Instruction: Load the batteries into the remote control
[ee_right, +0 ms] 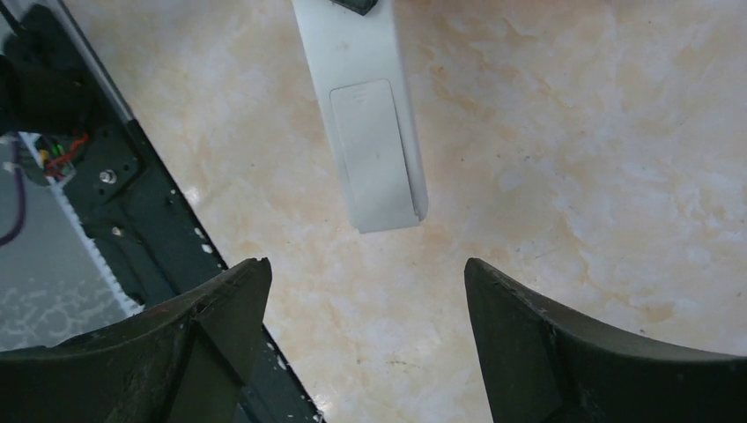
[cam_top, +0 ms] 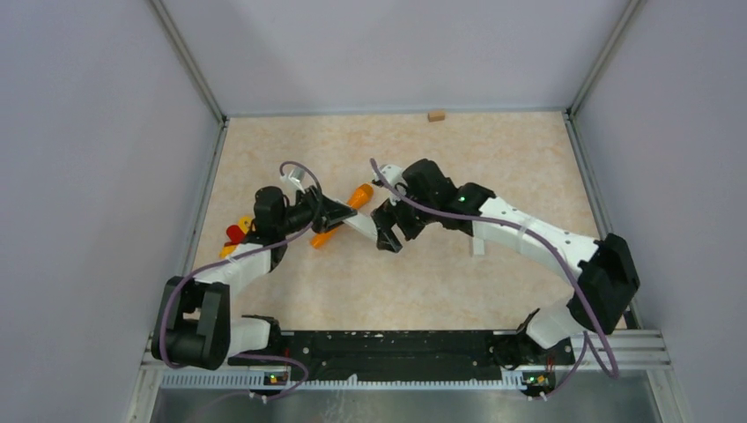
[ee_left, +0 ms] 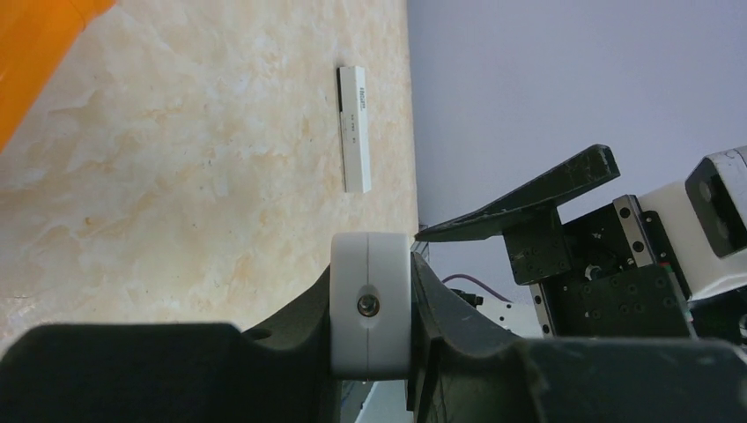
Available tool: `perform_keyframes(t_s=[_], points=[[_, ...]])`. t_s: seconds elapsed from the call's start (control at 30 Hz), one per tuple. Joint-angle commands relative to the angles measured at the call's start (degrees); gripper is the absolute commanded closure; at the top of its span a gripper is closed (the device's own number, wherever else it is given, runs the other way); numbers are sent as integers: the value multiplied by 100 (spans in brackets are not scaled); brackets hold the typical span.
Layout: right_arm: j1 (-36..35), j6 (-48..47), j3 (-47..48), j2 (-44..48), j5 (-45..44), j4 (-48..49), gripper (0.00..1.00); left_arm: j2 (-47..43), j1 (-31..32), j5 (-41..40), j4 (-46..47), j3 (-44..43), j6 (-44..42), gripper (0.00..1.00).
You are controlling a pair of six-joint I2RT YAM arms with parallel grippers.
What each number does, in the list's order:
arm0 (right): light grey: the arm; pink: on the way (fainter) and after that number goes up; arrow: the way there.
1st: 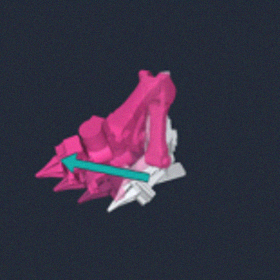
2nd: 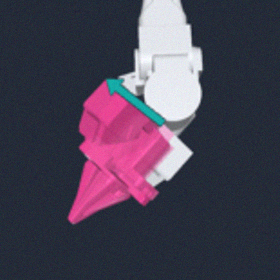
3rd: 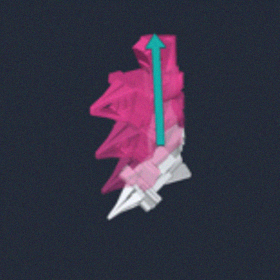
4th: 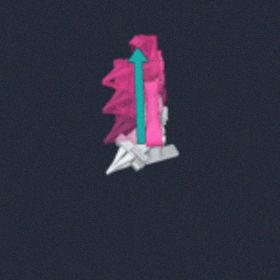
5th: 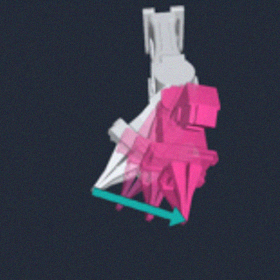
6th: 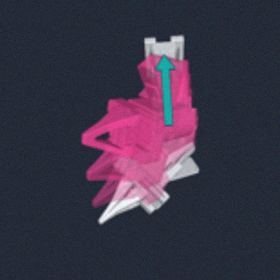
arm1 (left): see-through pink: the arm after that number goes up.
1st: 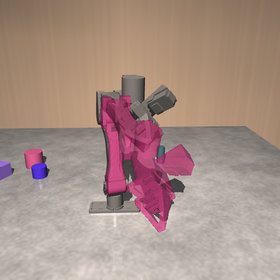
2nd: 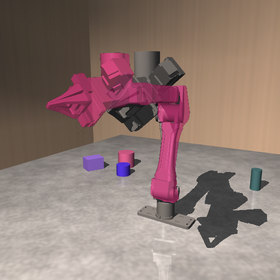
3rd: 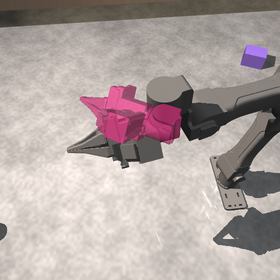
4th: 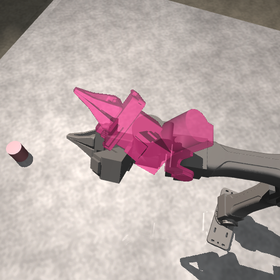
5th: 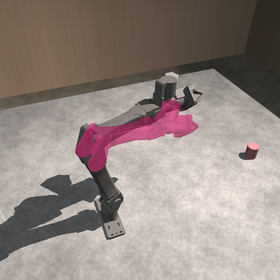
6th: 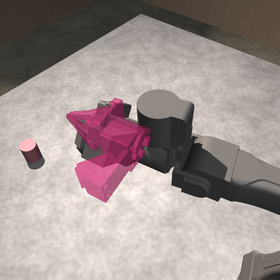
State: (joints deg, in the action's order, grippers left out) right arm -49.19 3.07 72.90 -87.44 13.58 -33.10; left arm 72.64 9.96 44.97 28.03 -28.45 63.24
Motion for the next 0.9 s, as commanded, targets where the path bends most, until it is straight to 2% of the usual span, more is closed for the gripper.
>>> perform_keyframes(t_s=[0.0,0.13,0.23,0.33,0.43,0.63,0.87], points=[[282,872,-622,994,798,1083,16,-302,-127,234,272,-87,156,100],[462,2076,-1167,1619,318,1680,12,-463,-184,292,190,-196,320,100],[489,3310,-1466,1874,-212,2233,9,-600,-204,319,172,-288,474,100],[487,4586,-1853,2027,-489,2945,11,-706,-207,315,137,-363,628,100],[489,5445,-2173,2049,-606,3715,13,-827,-213,321,175,-418,869,100],[488,6160,-2366,2015,-837,4242,13,-1071,-213,326,140,-510,1241,100],[472,6751,-2474,1571,-235,5083,16,-1181,-213,309,144,-596,1638,100]])
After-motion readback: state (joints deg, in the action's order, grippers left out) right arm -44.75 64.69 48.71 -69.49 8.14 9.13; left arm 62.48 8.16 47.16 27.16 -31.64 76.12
